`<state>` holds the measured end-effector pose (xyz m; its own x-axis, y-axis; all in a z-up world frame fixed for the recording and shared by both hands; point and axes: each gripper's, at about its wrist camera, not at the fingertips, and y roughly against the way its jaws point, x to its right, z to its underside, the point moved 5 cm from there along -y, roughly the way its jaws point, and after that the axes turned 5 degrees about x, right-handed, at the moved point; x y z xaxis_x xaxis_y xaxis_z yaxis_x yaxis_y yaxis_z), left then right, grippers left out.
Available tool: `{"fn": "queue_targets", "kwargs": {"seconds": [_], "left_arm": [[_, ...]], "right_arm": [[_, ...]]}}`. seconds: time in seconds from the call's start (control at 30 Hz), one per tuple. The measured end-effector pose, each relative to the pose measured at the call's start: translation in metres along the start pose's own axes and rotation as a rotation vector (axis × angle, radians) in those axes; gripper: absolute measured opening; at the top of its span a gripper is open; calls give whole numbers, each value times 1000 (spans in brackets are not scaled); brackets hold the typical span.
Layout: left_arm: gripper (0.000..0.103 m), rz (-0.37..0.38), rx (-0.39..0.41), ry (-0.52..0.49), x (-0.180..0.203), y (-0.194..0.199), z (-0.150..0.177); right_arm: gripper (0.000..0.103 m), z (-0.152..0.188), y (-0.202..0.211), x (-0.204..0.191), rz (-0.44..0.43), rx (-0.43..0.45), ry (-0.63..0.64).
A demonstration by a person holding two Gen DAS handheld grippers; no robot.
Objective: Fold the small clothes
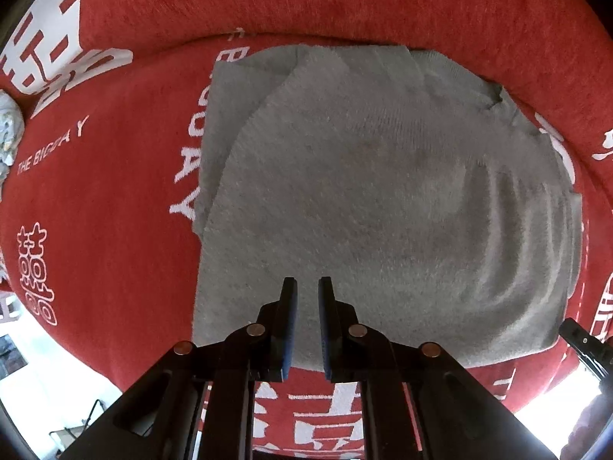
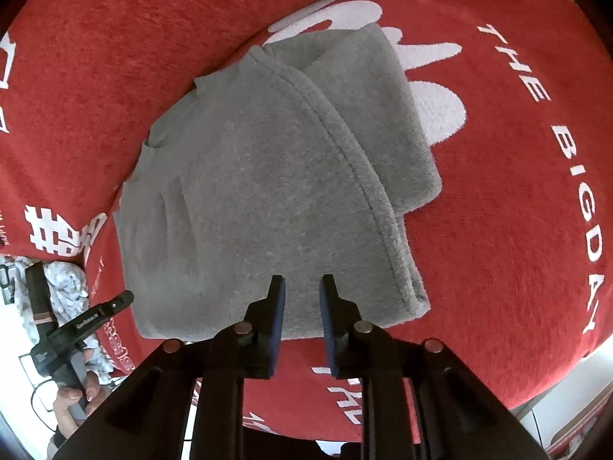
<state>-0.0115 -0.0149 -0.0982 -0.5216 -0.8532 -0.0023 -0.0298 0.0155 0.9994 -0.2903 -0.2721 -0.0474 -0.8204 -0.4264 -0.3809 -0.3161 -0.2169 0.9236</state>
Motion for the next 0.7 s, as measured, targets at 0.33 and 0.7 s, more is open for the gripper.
{"fn": "queue_targets", "kwargs": {"seconds": [0.33,0.7], "left_arm": [[101,-23,-11,-11,21,-3,9],[101,-81,-13,-50,33,6,8]], "right_arm": [[37,1,0,13,-23,-25,4],[55,10,3,-3,-76,-16,36]]}}
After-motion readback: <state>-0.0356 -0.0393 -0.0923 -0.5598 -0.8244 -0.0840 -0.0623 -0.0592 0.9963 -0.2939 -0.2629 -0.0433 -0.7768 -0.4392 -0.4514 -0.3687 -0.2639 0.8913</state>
